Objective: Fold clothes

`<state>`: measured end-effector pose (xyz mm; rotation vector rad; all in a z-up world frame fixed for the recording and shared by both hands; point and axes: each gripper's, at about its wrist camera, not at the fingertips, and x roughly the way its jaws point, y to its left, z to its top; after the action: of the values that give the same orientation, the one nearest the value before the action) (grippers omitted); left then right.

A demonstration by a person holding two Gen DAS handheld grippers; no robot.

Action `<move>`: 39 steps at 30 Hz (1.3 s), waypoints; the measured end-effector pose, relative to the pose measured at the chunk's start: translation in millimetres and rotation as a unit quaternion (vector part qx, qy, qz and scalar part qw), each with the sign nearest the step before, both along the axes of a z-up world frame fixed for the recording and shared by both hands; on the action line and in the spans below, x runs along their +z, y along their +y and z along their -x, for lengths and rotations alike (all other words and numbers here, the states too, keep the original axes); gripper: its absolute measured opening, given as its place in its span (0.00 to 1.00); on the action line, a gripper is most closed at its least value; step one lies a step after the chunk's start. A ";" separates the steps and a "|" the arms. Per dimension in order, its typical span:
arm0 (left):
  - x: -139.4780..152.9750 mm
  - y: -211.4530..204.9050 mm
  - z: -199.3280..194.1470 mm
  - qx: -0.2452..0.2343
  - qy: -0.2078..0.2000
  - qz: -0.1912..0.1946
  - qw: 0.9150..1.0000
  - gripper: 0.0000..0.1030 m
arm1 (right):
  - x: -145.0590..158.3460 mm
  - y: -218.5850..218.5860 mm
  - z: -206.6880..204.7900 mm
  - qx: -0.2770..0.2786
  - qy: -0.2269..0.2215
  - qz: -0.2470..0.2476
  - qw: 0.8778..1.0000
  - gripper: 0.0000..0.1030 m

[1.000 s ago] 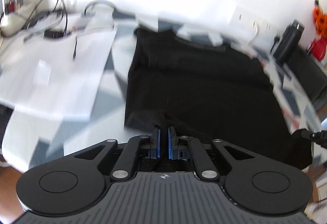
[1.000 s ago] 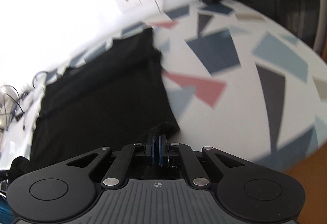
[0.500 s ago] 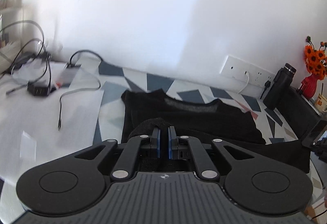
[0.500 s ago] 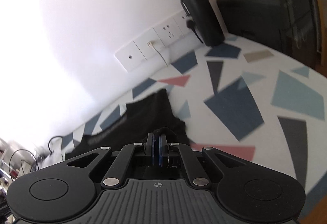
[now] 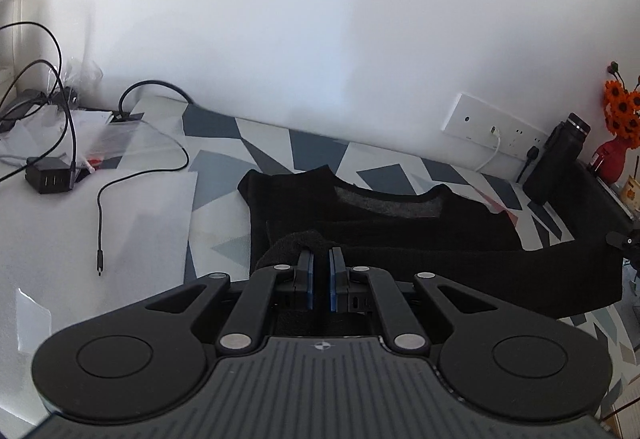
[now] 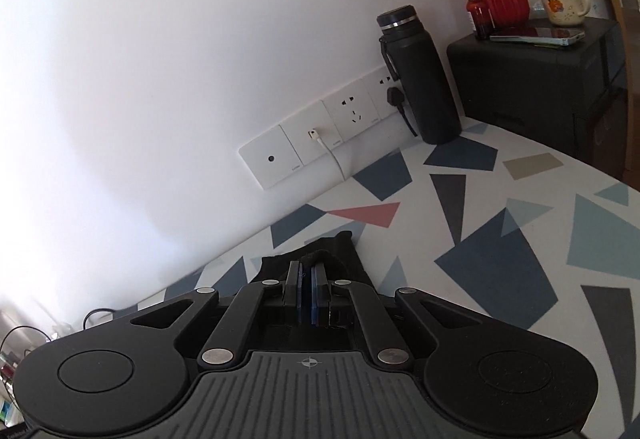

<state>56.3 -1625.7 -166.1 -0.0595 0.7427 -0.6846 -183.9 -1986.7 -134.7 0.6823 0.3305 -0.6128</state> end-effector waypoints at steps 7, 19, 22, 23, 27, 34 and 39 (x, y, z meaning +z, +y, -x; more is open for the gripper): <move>-6.2 -8.1 -17.3 -0.009 0.004 -0.009 1.000 0.07 | -16.5 -4.8 -9.6 -0.008 0.020 -0.006 1.000 0.03; -32.6 -65.5 -83.6 0.041 -0.003 -0.053 0.998 0.07 | -43.5 -60.8 -98.3 0.011 0.020 -0.005 1.000 0.03; -58.6 -79.1 -101.0 0.049 0.009 -0.084 0.995 0.08 | -66.0 -73.6 -125.1 0.021 0.052 0.001 0.998 0.03; -69.0 -83.2 -104.6 0.049 0.016 -0.098 0.994 0.08 | -75.8 -76.6 -132.4 0.025 0.069 0.004 0.997 0.03; -86.0 -87.9 -99.0 0.049 -0.002 -0.112 0.993 0.11 | -114.2 -83.7 -152.5 0.039 0.131 0.007 0.991 0.04; -85.7 -97.4 -88.5 0.040 -0.032 -0.145 0.988 0.11 | -126.7 -63.2 -151.7 0.059 0.155 0.078 0.983 0.04; -85.6 -99.3 -80.9 0.036 -0.041 -0.157 0.986 0.11 | -128.7 -55.7 -149.7 0.067 0.162 0.106 0.979 0.05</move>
<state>137.1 -1725.1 -251.7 0.2293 0.7574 -0.4924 -34.2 -2042.3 -263.4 0.3499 0.6012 -0.6193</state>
